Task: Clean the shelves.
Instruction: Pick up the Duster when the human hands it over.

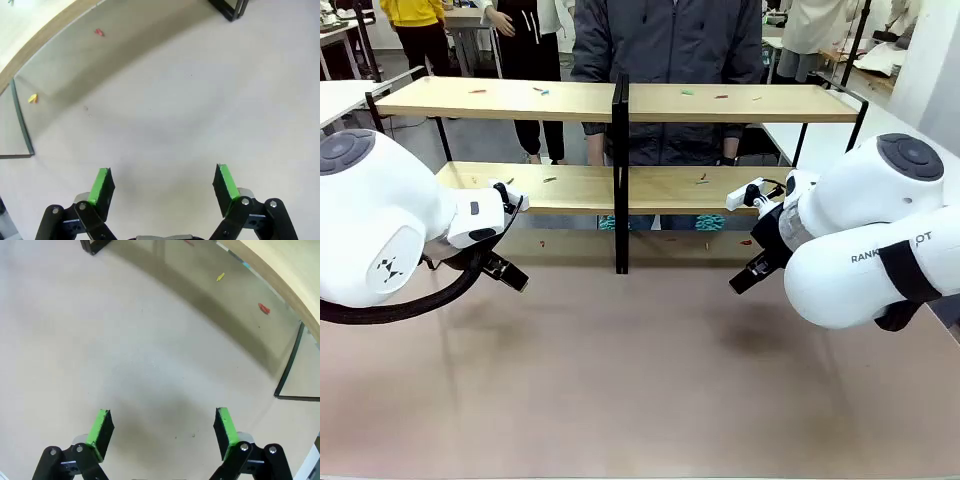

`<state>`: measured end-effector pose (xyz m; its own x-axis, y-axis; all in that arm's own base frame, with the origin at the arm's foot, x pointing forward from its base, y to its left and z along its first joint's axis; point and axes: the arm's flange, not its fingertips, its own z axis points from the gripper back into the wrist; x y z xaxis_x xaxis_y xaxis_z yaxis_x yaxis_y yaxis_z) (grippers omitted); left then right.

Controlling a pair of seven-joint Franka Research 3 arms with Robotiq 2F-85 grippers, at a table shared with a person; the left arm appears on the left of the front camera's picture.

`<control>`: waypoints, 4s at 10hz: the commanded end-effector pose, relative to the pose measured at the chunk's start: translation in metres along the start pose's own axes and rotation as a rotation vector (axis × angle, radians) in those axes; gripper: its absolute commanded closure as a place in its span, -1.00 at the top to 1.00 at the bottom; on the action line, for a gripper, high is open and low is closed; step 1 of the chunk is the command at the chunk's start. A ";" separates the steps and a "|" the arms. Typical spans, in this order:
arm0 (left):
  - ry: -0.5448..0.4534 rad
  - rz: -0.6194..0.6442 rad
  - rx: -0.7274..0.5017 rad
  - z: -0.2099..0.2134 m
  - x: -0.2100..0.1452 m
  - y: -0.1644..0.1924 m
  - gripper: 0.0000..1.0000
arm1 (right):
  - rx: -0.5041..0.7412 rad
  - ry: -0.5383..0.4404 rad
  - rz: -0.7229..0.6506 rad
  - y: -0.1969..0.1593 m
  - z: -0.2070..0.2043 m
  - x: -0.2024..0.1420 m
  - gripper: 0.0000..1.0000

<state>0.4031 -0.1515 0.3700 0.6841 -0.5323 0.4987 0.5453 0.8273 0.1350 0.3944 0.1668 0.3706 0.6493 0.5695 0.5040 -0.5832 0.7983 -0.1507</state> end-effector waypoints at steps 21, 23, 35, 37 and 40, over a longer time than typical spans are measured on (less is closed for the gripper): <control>-0.579 -0.287 0.074 0.238 -0.098 -0.024 1.00 | -0.063 -0.371 0.066 -0.021 0.227 -0.060 1.00; -0.658 -0.254 0.111 0.253 -0.138 -0.021 1.00 | -0.159 -0.469 0.036 -0.028 0.262 -0.087 1.00; -0.618 0.138 0.066 0.313 0.032 -0.028 1.00 | -0.183 -0.425 -0.041 -0.062 0.290 0.011 1.00; -0.589 0.107 0.082 0.310 0.033 -0.034 1.00 | -0.174 -0.433 -0.047 -0.065 0.290 0.010 1.00; -0.565 0.075 0.098 0.309 0.034 -0.037 1.00 | -0.168 -0.423 -0.055 -0.070 0.286 0.009 1.00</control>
<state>0.2574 -0.1446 0.6465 0.3422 -0.3045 0.8890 0.4457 0.8855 0.1317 0.2964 0.0617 0.6284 0.3912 0.4371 0.8099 -0.4473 0.8594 -0.2477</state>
